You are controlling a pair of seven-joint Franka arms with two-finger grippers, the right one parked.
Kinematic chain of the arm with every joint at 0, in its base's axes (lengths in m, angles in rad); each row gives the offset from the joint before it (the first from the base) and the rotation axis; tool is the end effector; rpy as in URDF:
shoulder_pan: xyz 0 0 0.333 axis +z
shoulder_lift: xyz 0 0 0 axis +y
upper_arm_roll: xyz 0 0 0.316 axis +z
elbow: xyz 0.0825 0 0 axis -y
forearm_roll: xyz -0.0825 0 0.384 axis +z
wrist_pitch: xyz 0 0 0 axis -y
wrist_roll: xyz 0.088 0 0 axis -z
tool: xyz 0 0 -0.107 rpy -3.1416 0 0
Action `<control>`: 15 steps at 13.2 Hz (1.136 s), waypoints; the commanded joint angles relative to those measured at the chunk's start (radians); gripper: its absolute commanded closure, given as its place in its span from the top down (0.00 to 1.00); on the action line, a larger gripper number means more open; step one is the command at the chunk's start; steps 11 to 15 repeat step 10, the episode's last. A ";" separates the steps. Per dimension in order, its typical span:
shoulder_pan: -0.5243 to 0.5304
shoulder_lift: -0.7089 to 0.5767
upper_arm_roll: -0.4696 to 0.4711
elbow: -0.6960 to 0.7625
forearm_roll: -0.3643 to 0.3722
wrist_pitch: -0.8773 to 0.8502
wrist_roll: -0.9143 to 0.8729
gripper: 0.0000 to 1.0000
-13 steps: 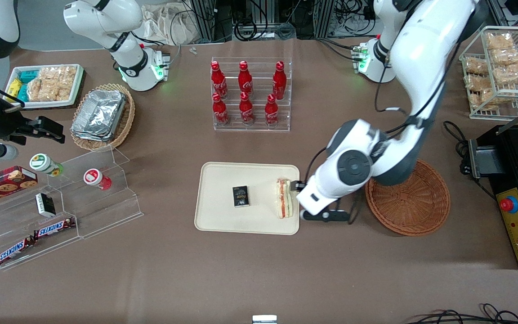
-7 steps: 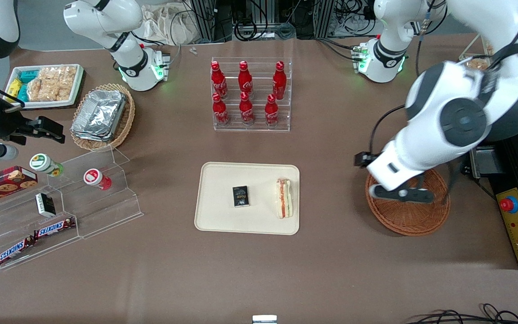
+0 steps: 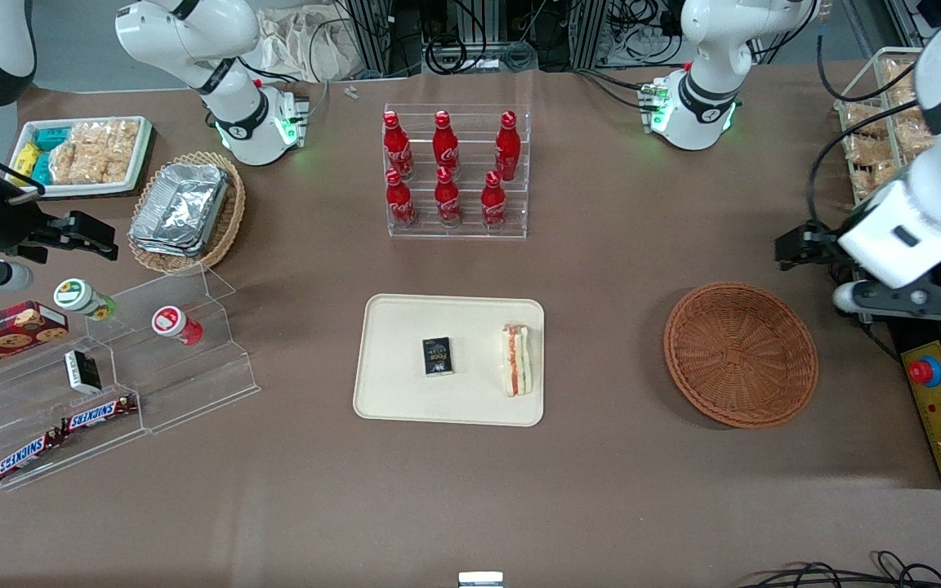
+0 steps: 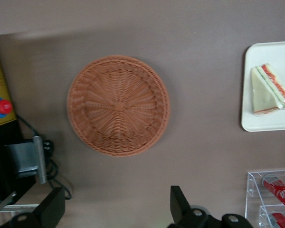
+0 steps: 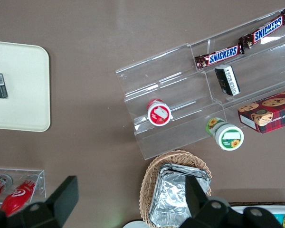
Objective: Place sandwich from basket to tray
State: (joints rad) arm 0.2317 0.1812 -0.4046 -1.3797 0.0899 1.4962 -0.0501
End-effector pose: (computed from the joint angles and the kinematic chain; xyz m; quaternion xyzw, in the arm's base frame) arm 0.5949 -0.0699 0.6104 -0.9980 0.0571 0.0240 0.0121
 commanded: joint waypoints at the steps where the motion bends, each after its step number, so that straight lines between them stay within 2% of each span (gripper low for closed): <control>1: 0.044 -0.009 -0.002 0.022 0.014 -0.031 0.018 0.99; 15: 0.051 -0.008 0.015 0.014 0.004 -0.039 0.013 0.99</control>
